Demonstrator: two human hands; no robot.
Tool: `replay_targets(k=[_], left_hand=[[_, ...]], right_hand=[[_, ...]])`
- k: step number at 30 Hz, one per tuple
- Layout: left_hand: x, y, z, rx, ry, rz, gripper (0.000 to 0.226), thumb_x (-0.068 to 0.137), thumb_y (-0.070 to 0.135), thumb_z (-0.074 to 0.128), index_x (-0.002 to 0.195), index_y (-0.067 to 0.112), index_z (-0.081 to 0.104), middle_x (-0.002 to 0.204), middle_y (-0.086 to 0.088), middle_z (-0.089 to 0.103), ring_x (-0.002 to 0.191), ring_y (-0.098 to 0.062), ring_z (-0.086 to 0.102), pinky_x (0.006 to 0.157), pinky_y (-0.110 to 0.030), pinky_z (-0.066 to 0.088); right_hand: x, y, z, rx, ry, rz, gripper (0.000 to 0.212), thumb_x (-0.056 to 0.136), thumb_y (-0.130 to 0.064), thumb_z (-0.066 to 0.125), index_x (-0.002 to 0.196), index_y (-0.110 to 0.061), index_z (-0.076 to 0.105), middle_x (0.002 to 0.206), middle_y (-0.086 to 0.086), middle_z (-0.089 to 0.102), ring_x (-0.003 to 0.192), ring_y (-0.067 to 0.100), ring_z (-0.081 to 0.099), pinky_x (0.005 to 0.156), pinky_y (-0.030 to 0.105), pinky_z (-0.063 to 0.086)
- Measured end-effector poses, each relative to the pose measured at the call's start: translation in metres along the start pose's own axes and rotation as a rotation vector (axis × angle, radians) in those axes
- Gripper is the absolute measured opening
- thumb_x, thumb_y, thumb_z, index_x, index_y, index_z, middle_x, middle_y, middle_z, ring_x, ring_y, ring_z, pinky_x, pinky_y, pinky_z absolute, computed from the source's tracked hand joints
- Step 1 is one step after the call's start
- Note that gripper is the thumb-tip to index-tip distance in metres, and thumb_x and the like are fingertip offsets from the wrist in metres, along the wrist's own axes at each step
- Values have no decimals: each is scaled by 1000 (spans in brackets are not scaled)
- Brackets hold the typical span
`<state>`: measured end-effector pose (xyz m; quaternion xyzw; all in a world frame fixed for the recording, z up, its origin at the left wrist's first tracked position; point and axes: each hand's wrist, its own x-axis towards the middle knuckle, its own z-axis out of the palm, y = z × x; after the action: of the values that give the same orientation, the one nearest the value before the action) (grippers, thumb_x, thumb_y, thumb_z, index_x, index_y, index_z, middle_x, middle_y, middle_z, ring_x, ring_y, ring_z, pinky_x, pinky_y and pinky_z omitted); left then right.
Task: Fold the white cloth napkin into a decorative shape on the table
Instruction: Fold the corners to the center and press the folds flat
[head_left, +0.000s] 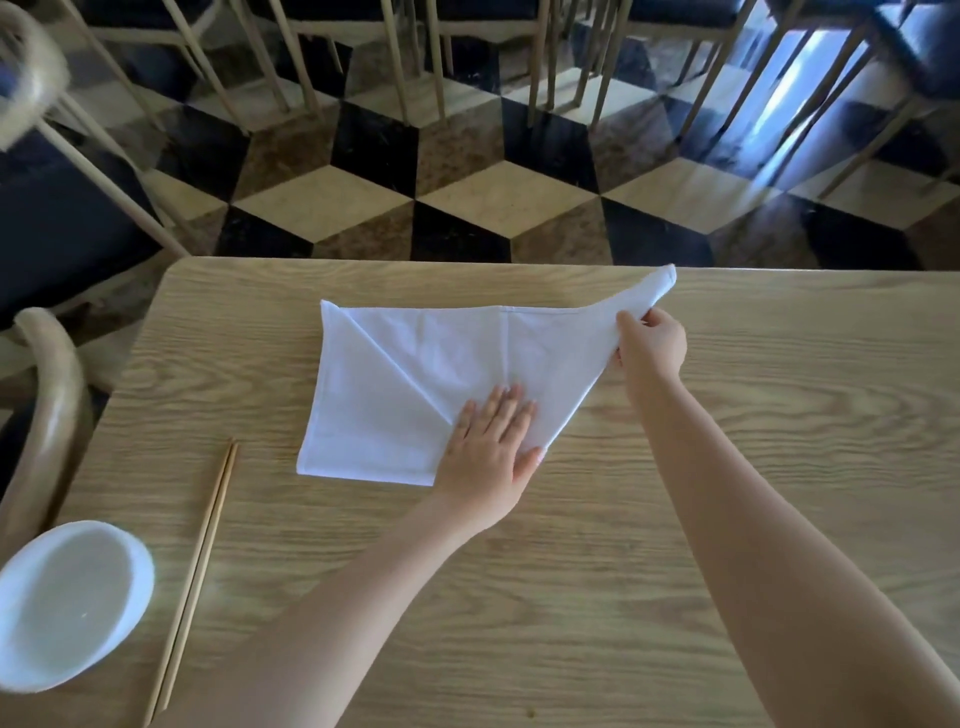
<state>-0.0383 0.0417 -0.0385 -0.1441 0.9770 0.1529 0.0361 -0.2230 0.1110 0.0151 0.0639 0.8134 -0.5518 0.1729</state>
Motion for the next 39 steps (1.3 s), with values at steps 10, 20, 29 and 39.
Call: replay_targets(k=[10,20,29,39], left_hand=[[89,-36,-123,-1458,93,-499,33,89,48,52,109,22,58,103,-5,69,91,-22,68,81,-39,57],[105,-99,-117,-1092,178,-789,27,88,2,51,114,5,57,107,-14,62,97,-27,62,65,-32,55],[93,-138,-115,-1168,273,-725,26,86,-4,55,111,3,56,105,-14,58,96,-24,60,68,-25,54],[86,-170,-109,-832,285,-647,44,83,3,65,124,11,52,112,-10,50,92,-21,60,68,-23,56]], right_hand=[[-27,-23,57,-228,-324,-609,19,86,-18,58,69,-24,53,61,-15,52,55,-2,47,55,11,38],[-100,58,23,-458,-253,-605,30,79,-20,68,108,-14,61,99,-1,64,96,23,47,85,32,38],[-158,113,31,-600,-6,-528,16,76,-17,73,82,-19,58,78,-5,57,77,23,49,67,29,29],[-150,115,21,-573,-72,-664,14,77,-11,73,82,-17,62,76,-5,58,74,21,47,71,29,36]])
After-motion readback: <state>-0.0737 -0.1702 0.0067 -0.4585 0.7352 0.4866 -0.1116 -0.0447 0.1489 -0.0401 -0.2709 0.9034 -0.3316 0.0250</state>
